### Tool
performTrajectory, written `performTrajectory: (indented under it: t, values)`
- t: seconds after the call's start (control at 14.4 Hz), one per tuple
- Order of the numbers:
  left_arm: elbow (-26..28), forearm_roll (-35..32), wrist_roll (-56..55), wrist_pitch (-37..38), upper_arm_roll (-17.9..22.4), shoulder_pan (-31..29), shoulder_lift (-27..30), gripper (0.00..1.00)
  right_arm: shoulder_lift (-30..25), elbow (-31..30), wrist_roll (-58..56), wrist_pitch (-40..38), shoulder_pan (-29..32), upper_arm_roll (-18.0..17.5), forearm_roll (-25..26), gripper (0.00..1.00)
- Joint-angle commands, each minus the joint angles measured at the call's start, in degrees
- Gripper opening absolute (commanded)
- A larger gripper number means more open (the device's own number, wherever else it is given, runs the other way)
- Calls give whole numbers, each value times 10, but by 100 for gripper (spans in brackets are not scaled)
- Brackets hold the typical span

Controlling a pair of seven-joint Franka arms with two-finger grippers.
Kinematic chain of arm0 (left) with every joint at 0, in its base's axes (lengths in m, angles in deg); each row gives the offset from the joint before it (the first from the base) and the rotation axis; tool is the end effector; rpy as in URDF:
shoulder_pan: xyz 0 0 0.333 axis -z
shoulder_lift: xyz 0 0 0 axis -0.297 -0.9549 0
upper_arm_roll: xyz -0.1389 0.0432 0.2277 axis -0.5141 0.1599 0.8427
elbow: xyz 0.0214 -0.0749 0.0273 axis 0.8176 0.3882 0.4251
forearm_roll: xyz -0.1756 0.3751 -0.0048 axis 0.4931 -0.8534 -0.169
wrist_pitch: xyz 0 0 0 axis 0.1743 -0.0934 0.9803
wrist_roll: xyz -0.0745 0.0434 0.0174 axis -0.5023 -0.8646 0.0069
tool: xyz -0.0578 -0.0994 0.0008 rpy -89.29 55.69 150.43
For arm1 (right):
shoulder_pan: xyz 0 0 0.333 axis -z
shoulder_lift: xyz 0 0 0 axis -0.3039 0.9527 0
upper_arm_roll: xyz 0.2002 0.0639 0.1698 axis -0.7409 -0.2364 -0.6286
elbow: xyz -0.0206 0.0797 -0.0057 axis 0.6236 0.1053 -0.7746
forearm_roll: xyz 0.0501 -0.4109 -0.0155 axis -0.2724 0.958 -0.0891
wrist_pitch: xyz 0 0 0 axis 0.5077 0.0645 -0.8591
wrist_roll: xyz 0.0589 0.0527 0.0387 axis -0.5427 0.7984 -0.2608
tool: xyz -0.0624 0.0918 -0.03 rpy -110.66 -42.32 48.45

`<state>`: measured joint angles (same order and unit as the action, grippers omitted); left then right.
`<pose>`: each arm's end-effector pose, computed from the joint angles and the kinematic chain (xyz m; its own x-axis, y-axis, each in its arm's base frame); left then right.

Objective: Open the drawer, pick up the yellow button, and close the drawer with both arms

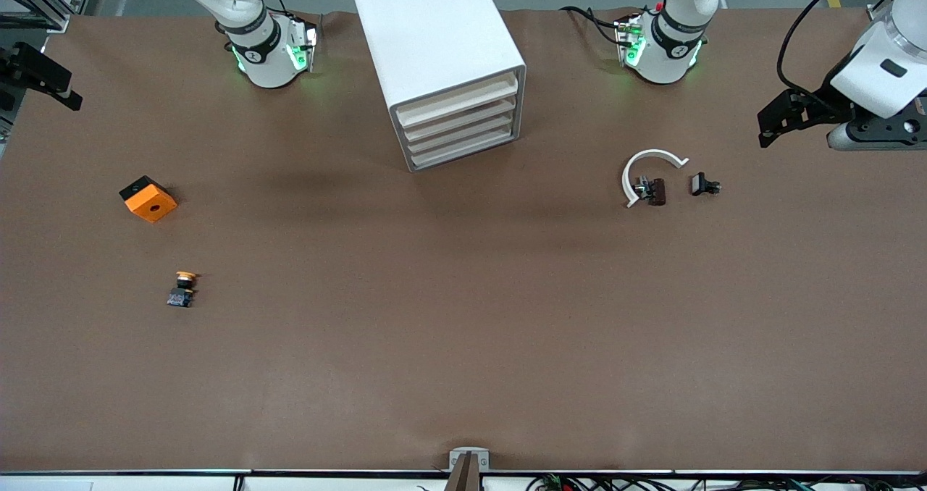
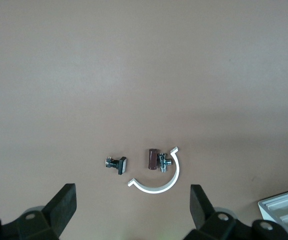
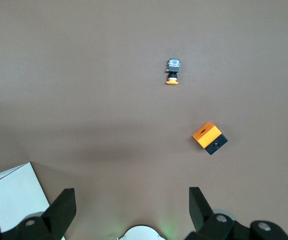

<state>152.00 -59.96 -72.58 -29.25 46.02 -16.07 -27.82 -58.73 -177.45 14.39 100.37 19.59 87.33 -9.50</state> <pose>0.5497 -0.0697 0.5815 0.9994 -0.0321 0.0126 -0.0317 -0.9989 -0.0339 0.5181 -0.0387 0.6352 0.9992 -0.0254 -0.0307 -0.0261 -0.9994 -0.0234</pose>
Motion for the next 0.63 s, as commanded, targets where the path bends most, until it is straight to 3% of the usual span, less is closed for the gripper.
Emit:
performTrajectory:
  t: [0.0,0.56]
  values:
    - [-39,0,13,8,-2,-5,-22,100,-23,-24,9,10,-3,4,-4,100]
    - [-74,0,13,41,1,-5,-40,100,-59,-72,9,47,-1,4,-4,100]
